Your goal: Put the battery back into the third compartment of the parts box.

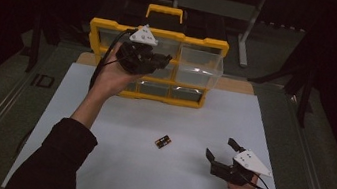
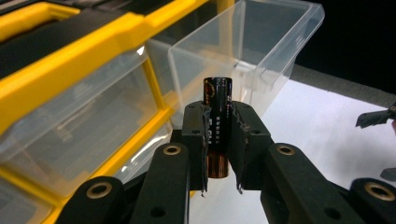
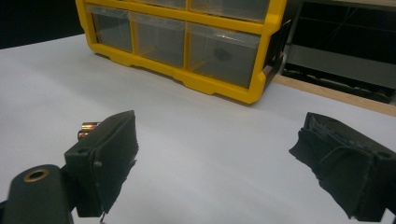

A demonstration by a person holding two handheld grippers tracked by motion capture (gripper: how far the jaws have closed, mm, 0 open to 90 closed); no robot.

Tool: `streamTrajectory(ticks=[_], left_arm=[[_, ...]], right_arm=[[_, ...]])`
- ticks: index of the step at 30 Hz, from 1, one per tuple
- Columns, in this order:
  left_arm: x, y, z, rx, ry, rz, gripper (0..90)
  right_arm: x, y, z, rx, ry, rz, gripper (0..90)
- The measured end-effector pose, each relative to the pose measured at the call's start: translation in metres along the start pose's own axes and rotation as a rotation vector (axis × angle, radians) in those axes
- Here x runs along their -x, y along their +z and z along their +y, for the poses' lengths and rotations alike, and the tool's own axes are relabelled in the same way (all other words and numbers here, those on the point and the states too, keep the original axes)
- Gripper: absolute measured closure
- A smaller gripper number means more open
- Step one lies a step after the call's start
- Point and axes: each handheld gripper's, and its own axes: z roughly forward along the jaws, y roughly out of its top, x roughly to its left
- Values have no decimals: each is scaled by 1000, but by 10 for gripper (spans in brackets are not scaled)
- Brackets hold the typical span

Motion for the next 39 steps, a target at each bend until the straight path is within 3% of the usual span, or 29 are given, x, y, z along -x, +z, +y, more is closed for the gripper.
streamTrajectory(ticks=[20,39], left_arm=[[-6,-6,29,54,11,-22,771],[3,10,52,13,27,-36,770]], right_arm=[[1,0,0,3,-1,-3,117],[0,0,0,0,-2,2,117]])
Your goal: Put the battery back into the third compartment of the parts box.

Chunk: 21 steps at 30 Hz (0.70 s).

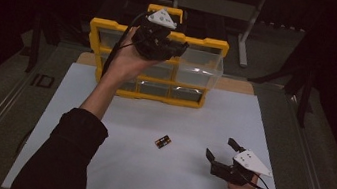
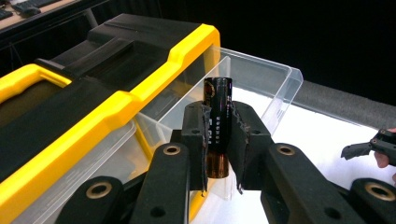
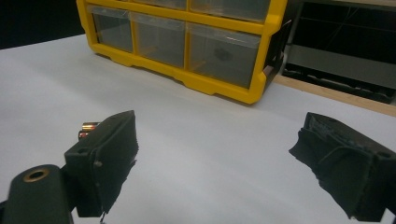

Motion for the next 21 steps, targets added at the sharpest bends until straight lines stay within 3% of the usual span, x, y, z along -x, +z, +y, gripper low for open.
streamTrajectory(ticks=[21], left_arm=[[10,24,19,-71,19,39,768]], right_arm=[[0,0,0,1,-4,1,117]])
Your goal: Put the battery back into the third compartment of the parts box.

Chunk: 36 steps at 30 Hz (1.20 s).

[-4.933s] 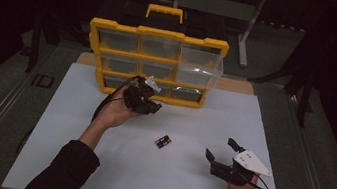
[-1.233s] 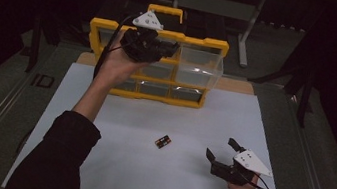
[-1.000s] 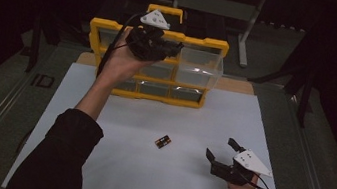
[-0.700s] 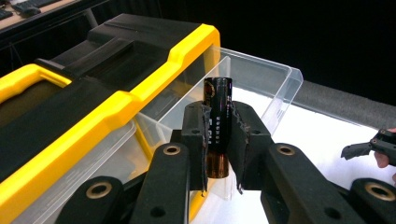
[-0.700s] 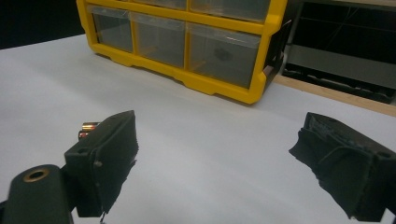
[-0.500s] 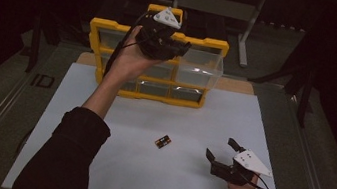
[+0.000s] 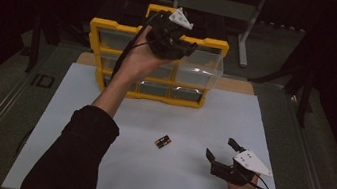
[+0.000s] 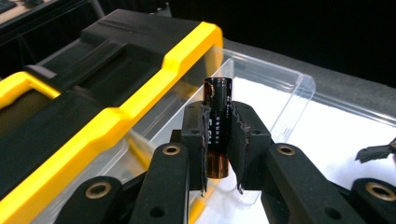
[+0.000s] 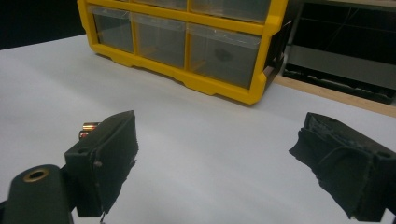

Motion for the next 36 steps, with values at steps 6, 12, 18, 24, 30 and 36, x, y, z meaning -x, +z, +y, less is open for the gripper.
streamTrajectory(ticks=[6,12,18,24,30,36], left_arm=[[1,8,-1,-11,-16,16,768],[-2,9,-4,30,-93,46,315],[-8,-1,-12,69,-119,16,139],[-12,-5,-20,40,-124,-19,109],[-11,-7,-25,20,-105,-28,90],[-14,-8,-31,12,-110,-32,90]], right_arm=[[0,0,0,4,1,0,117],[1,-1,1,6,4,-4,117],[1,-1,1,7,5,-3,117],[1,-1,0,4,6,-3,117],[1,0,0,3,2,-4,117],[0,0,0,3,4,-4,117]])
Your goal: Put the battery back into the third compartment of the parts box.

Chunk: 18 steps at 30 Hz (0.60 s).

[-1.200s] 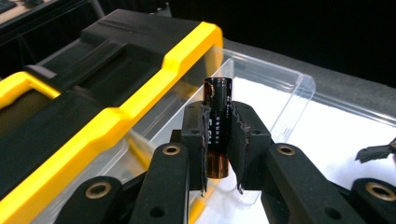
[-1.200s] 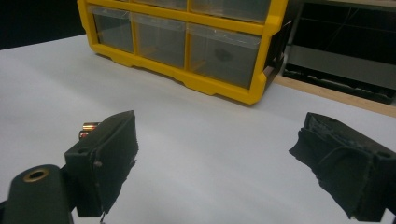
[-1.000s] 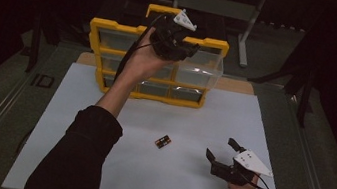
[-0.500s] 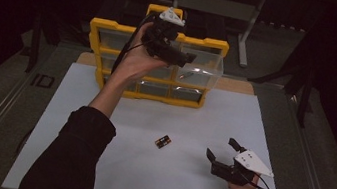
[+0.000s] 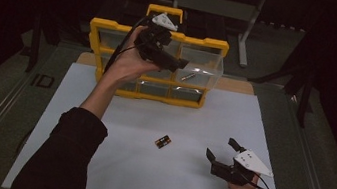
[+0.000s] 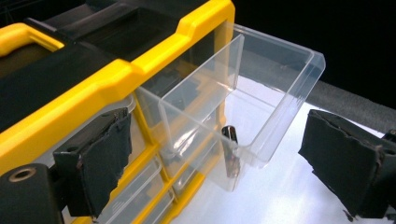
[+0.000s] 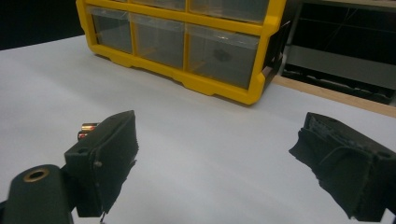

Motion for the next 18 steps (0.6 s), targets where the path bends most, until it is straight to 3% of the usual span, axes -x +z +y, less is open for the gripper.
streamTrajectory(ticks=[3,7,18], left_arm=[[-1,0,-2,-10,-3,-18,86],[0,4,-7,-74,19,-36,60],[-1,6,-20,-92,17,-41,59]], right_arm=[[0,0,0,-2,-2,0,117],[0,0,0,-1,-2,-1,117],[0,0,0,-1,-3,-3,117]])
